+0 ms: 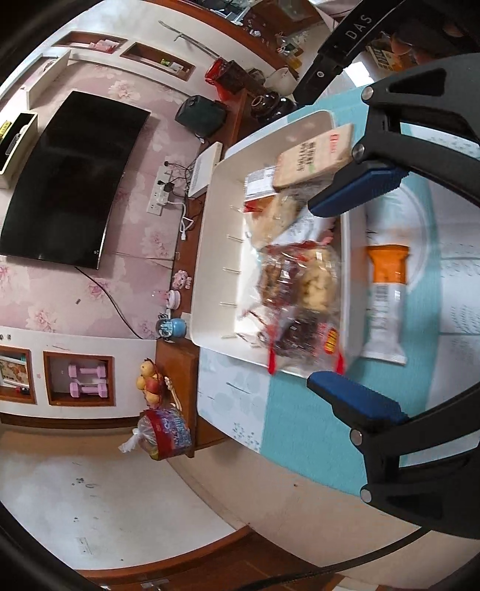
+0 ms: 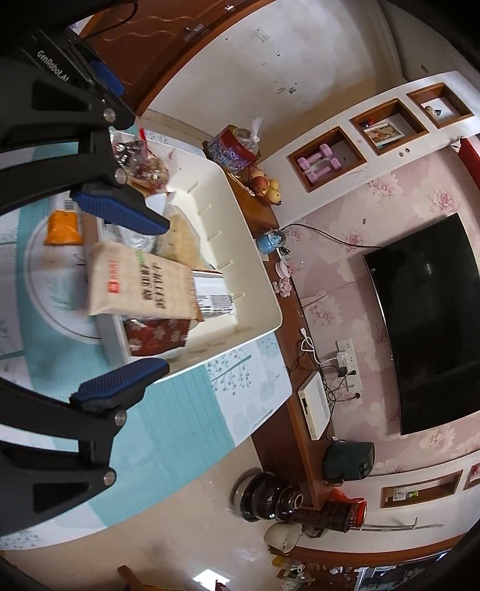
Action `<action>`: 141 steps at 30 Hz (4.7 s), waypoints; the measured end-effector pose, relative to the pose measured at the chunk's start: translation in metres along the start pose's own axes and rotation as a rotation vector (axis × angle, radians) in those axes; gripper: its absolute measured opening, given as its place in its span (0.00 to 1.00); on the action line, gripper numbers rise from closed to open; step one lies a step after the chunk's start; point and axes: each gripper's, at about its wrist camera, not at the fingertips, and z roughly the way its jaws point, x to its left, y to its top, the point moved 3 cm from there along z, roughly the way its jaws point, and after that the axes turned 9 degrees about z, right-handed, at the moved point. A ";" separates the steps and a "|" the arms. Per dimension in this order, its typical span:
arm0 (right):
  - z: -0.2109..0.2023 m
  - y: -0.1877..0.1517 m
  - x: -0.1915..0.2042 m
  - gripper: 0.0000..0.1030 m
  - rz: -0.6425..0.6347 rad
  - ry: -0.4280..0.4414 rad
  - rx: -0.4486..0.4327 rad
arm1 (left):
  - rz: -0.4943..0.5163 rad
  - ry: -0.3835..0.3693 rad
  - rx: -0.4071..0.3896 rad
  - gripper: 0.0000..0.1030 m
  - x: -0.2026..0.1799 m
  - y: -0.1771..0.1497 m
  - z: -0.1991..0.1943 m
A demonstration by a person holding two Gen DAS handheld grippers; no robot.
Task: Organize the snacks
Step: 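Withdraw both grippers and move the right gripper to the orange-ended white bar, then grasp the white bar with the orange end using the right gripper, then carry the bar over the bin and open the right gripper to drop it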
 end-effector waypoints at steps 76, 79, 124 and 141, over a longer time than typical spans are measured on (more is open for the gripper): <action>0.054 -0.166 0.045 0.06 -0.668 0.158 0.304 | -0.080 0.052 0.252 0.83 0.063 -0.134 0.033; 0.043 -0.171 0.041 0.06 -0.671 0.157 0.305 | -0.078 0.053 0.250 0.83 0.063 -0.135 0.031; -0.017 -0.024 0.086 0.03 -0.676 0.178 -0.147 | -0.095 0.048 0.213 0.83 0.066 -0.128 0.033; 0.044 0.016 0.049 0.06 -0.550 0.008 -0.108 | -0.069 0.034 0.211 0.83 0.057 -0.125 0.030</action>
